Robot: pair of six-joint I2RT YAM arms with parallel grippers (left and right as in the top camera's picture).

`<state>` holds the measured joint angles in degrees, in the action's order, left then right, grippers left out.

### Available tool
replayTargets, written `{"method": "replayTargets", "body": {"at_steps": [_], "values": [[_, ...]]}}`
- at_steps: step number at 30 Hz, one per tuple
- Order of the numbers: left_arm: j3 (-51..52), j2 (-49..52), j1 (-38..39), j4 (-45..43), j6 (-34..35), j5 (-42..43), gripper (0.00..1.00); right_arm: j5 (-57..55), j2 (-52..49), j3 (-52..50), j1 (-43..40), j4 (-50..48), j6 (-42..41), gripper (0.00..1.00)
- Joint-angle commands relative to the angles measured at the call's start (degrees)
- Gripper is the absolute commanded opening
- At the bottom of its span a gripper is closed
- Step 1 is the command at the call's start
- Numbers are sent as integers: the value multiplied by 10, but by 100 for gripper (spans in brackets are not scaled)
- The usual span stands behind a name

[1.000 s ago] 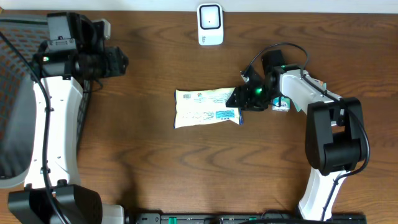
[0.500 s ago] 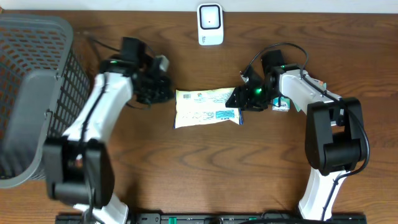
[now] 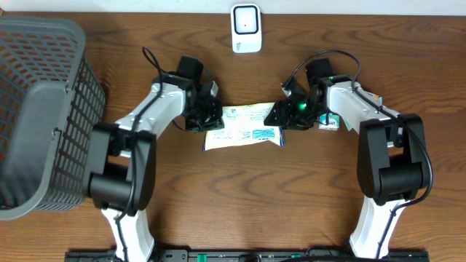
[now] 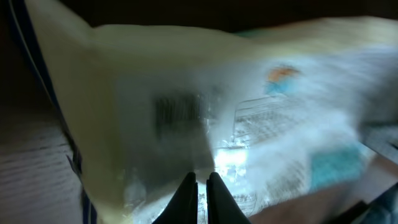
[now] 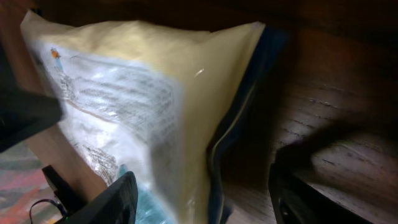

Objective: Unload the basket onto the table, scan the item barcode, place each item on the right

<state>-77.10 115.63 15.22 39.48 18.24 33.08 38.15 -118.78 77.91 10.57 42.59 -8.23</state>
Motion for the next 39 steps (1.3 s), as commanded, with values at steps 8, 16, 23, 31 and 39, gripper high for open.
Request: {"method": "replayTargets", "body": {"at_steps": [8, 16, 23, 31, 39], "values": [[3, 65, 0, 0, 110, -17, 7, 12, 11, 1, 5, 1, 11, 68], [3, 64, 2, 0, 108, -18, 7, 12, 11, 1, 21, -19, 10, 70], [3, 64, 2, 1, 108, -18, 8, 22, -21, 1, 59, -55, -21, 72], [3, 64, 2, 1, 107, -18, 7, 77, -55, 1, 71, -80, -20, 42], [3, 63, 2, 4, 99, -17, 7, 89, -55, 1, 71, -95, -19, 7]]}}
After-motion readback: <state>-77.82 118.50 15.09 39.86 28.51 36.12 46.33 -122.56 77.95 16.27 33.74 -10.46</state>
